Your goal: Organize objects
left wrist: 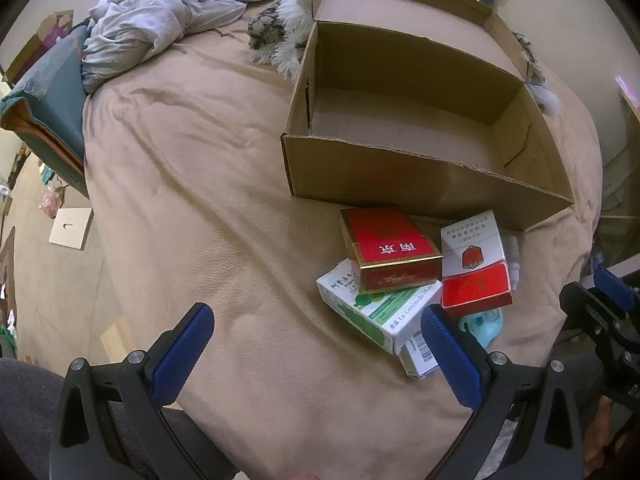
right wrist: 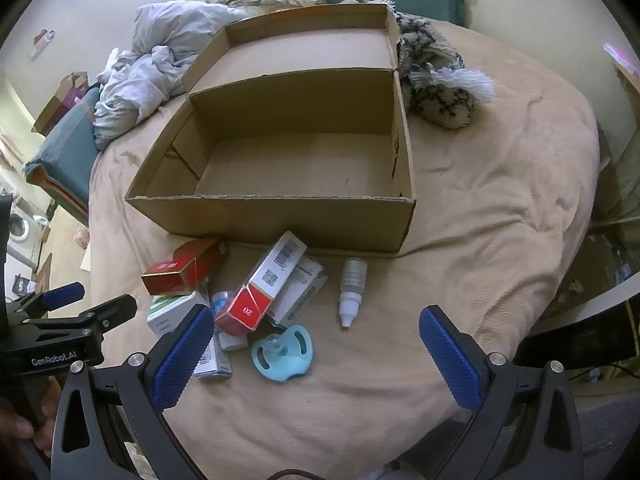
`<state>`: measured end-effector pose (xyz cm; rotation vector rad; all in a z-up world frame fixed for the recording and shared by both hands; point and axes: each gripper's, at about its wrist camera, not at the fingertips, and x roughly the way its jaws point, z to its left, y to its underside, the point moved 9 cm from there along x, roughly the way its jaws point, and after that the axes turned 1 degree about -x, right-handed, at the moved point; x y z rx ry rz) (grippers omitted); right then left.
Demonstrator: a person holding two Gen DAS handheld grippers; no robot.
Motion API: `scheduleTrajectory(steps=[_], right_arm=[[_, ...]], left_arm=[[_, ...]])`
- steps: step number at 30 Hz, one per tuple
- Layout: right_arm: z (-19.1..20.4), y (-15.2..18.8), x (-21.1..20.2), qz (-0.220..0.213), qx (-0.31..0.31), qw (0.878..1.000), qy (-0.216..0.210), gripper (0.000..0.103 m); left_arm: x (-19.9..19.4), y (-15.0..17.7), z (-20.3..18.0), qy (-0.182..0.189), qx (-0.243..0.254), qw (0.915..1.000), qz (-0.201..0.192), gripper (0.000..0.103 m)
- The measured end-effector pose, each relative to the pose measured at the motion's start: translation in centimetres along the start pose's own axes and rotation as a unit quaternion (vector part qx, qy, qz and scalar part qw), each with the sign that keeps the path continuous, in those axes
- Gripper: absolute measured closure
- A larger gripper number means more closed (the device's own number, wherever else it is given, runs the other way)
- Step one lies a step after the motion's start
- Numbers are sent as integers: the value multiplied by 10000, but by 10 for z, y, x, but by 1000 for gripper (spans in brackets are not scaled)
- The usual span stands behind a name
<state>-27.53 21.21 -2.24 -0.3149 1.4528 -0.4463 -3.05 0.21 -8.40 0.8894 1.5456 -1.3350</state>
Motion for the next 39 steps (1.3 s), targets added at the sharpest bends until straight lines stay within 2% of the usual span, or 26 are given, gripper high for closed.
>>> scheduleTrajectory(steps=[20,25,27,39], right_arm=[[-3,-2,-1,-28,-70,10000,19,0],[0,-1,-1,-28,-90,10000,14,0],[1,0,-2,-39,-100,9999,9,0],[1,0,-2,-29,-118,9999,7,0]], left_arm=[[-1,-1,0,-100,-126,9999,-28,0],[0,0,0,-146,-232,9996,-41,0],[0,0,2,-238,-546,9982,-59,0],[0,0,3,-266,-675,9973,-59,0]])
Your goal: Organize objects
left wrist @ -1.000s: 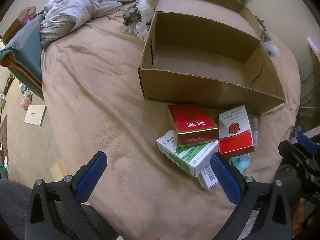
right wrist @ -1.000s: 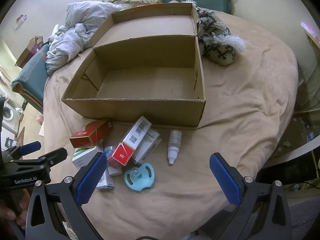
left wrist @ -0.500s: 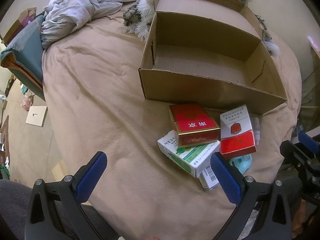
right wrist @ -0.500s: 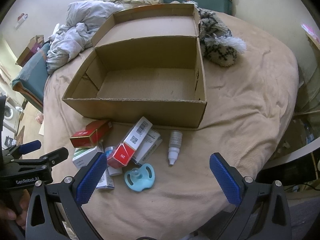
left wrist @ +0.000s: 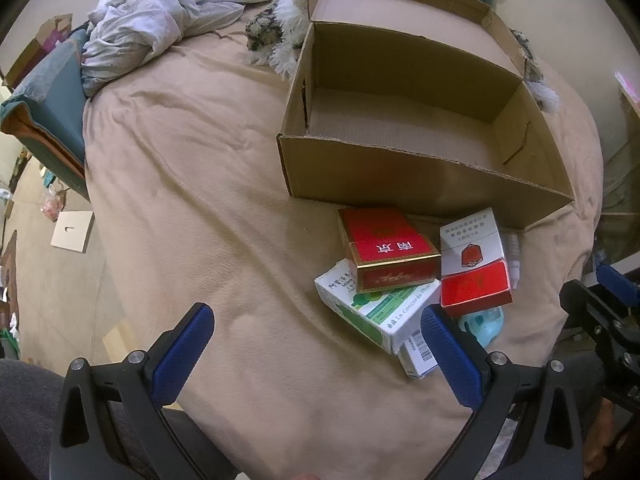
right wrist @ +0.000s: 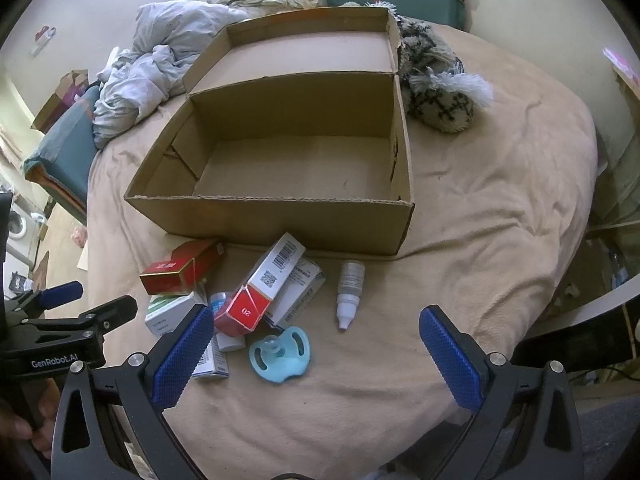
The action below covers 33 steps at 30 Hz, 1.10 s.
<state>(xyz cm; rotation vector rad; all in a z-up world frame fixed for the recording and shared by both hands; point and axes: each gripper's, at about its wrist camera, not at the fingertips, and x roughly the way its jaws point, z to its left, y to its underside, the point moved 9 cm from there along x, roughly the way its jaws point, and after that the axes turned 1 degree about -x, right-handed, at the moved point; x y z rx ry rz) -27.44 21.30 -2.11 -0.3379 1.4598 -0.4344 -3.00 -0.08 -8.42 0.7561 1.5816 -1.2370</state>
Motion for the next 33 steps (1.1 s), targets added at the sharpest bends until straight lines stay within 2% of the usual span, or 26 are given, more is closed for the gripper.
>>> scheduleTrajectory(steps=[33], right_arm=[[3,2,0,27,-83,9999,-106,0]], left_arm=[[2,-1,5,-87,-689,9976,18,0]])
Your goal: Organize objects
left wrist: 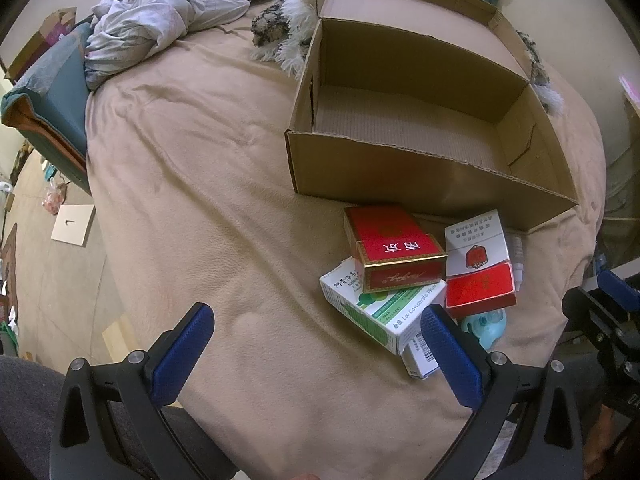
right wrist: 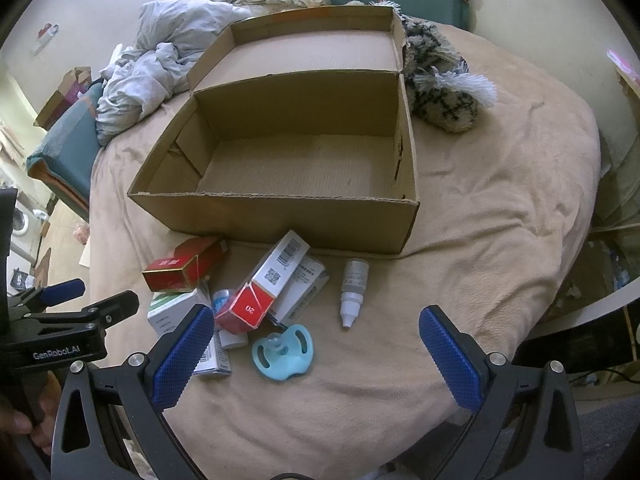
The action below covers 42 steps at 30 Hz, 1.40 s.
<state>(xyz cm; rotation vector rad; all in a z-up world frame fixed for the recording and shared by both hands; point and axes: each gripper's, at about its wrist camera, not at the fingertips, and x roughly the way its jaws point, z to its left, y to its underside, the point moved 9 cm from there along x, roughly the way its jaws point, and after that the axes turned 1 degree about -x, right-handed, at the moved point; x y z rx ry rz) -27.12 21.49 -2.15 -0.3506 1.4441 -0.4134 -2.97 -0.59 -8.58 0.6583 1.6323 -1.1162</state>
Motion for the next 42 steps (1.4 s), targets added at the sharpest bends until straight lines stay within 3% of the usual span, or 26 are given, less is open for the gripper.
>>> scheduleTrajectory(steps=[1,24,25,29,34,41,42], right_arm=[[0,0,0,4,-13,10000,-10,0],[1,2,3,96,-87,9998,-149,0],[0,2,3,97,-86,9998,-152,0],[-3,2,3,111,-44,9998,-180,0],[-5,0,3,120,39,9997,-221,0],[-9,1,3,172,130,9992,-349,0],[-10,2,4,199,152,9990,-367,0]], left_arm=[[0,0,1,-41,-395,9992,-19,0],[1,0,3,-66,-1065,9943,-3,0],[2,-1,3,-60,-1355,9908,0,0],[3,-14,9,212,-1672,9855,192,0],[16,-37,14,535,-2288,9707,504,0],[42,-62,0,694,-2316,9650,1013,0],[47,-65,-3,701,-2528,9592,1051,0]])
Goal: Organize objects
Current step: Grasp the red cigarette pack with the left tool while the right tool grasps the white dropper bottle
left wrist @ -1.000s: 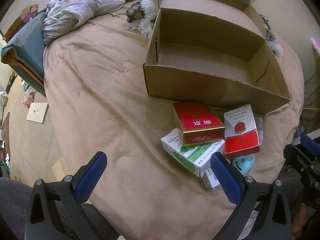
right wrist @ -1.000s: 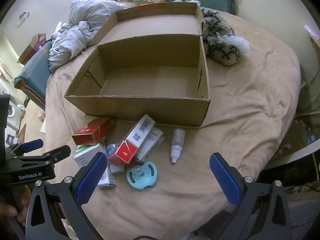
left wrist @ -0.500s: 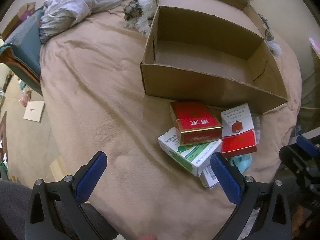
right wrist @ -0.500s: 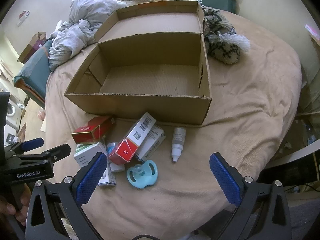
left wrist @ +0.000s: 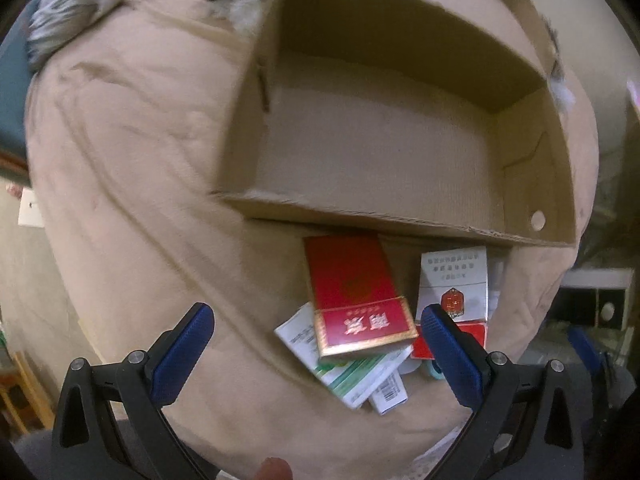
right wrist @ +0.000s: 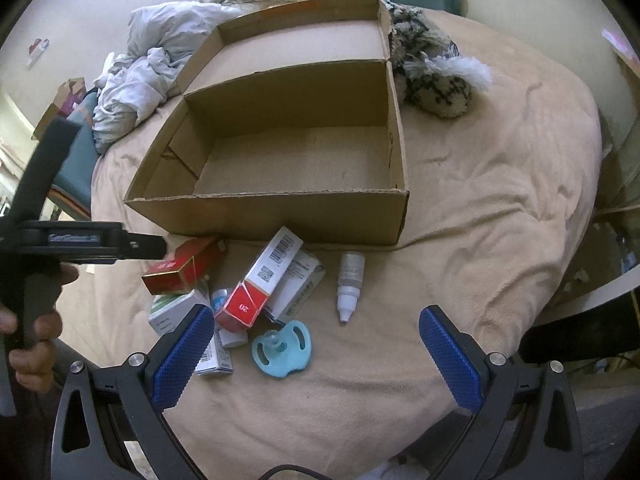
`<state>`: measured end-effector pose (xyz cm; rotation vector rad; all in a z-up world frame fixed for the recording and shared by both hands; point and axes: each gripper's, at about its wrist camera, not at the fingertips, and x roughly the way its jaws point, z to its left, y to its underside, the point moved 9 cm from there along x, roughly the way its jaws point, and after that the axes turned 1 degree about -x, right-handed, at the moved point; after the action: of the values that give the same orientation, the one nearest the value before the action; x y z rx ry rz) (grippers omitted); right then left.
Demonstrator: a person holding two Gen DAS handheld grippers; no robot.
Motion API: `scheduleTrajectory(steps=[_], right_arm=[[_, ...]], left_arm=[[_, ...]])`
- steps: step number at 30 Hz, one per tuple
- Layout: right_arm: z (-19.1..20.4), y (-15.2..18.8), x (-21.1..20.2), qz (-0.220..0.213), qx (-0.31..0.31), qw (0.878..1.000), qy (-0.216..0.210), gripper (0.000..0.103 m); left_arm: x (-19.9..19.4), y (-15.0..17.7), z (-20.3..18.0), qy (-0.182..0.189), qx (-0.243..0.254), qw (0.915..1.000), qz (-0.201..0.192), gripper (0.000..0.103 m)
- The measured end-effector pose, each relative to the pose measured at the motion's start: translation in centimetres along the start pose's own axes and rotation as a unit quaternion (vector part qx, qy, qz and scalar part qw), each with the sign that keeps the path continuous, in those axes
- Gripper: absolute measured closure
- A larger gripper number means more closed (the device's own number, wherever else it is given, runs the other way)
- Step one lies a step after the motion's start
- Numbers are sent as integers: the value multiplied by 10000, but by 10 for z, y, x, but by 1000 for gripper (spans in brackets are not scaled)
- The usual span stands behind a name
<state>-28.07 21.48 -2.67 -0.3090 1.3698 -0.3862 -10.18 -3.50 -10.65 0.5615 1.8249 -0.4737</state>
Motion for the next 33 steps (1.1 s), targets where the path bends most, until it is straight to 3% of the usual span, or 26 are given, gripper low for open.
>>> scheduleTrajectory(steps=[2,5,8,9,10,11,13,14,16,19,21,24,26,28,32,33], right_arm=[[-1,2,3,113,71,9999,-101,0],[-10,1,9,467,229,9980,-347,0],[-31,-10,21,916,660,9923,-517,2],[-36,-14,27,1043,743,9903,-540,8],[-40,-17,33,1146,786,9889,-529,25],[-45,-18,41,1290,851,9867,-502,30],[-50,-19,58,1557,913,9824,-481,31],[-50,-18,66,1664,886,9810,-450,39],[-49,-16,80,1835,769,9794,-352,50],[-43,-15,94,1961,695,9776,-324,51],[-38,-14,101,2004,551,9776,-328,55],[-33,-12,113,2100,453,9761,-321,59],[-30,-9,118,2125,280,9766,-183,73],[-27,-9,119,2079,151,9779,-156,79],[-20,-8,116,2033,-13,9790,-172,79],[-19,-7,116,2027,-39,9791,-172,79]], left_arm=[[13,-1,-6,-41,-15,9997,233,1],[23,-4,-8,43,-497,9980,377,4],[28,-8,-10,140,-756,9964,370,5],[29,-9,-12,206,-1033,9939,334,6],[30,-9,-12,221,-1077,9933,347,8],[32,-9,-13,246,-1124,9926,375,11],[35,-10,-14,307,-1357,9895,384,17],[36,-12,-16,404,-1720,9837,325,19],[38,-14,-15,453,-1831,9815,322,21],[43,-16,-15,549,-1989,9778,359,32],[46,-18,-17,704,-2313,9698,335,51],[47,-20,-17,752,-2439,9664,301,51],[47,-22,-17,756,-2510,9647,266,51],[46,-23,-17,702,-2528,9647,239,51],[44,-25,-15,505,-2635,9632,166,51],[44,-26,-15,563,-2893,9555,131,51]])
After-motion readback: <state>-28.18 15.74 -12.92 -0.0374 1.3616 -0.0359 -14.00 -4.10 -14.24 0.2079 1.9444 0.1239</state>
